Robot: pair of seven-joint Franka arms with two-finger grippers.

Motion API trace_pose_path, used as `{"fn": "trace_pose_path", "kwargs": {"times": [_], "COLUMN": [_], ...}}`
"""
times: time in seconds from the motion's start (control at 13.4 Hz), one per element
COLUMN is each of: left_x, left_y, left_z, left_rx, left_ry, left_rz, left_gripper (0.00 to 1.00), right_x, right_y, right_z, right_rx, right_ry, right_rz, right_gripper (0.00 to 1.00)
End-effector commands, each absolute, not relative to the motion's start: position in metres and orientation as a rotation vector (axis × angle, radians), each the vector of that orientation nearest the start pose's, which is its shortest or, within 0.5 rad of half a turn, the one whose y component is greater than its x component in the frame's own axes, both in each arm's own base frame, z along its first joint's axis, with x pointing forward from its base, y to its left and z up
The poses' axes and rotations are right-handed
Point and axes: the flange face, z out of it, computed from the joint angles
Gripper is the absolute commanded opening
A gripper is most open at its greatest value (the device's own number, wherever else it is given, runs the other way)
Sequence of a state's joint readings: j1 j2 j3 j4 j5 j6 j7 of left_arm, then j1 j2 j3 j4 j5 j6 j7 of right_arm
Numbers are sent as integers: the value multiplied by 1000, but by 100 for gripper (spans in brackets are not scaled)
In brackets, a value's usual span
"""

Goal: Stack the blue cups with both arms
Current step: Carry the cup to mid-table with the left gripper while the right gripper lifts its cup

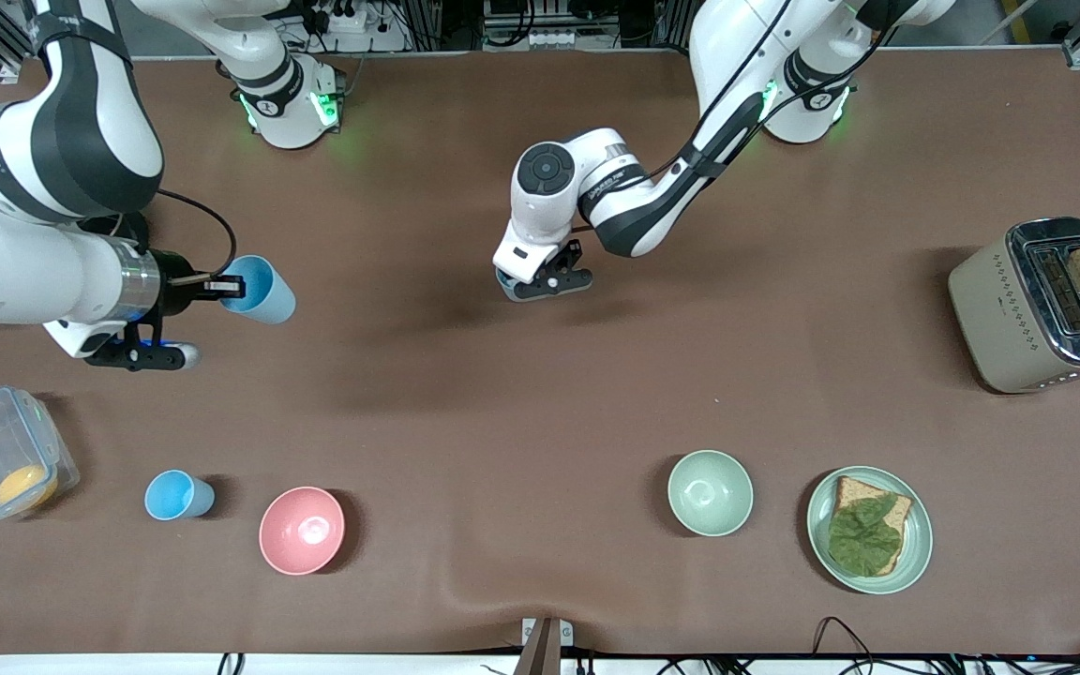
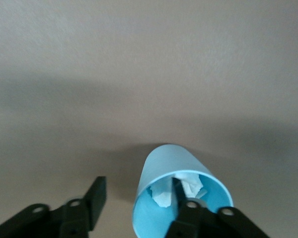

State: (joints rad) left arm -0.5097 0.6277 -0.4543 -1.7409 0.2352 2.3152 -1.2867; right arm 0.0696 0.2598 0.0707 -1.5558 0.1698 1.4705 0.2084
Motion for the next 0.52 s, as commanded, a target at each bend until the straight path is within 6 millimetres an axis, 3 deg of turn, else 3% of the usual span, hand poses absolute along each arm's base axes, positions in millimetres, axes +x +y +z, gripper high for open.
{"fn": "trace_pose_path", "kwargs": {"times": [0.0,0.22,0.45], "left_x": [408,420,461], "left_y": [-517,-481,-415], "left_z": [316,395,460], "left_rx": [-3112,-3051,-3037], "left_ry": [-437,-473,-489], "left_rz": [1,-96,-172], "left_gripper": [100,100,100], "right_x": [587,588,586], "right_y": [105,100,108], "right_z": [483,481,483], "right_rx": [-2948,-2946,-2950], "right_ry": [138,150,136], "right_rz": [564,566,564], "right_gripper": [0,0,0]}}
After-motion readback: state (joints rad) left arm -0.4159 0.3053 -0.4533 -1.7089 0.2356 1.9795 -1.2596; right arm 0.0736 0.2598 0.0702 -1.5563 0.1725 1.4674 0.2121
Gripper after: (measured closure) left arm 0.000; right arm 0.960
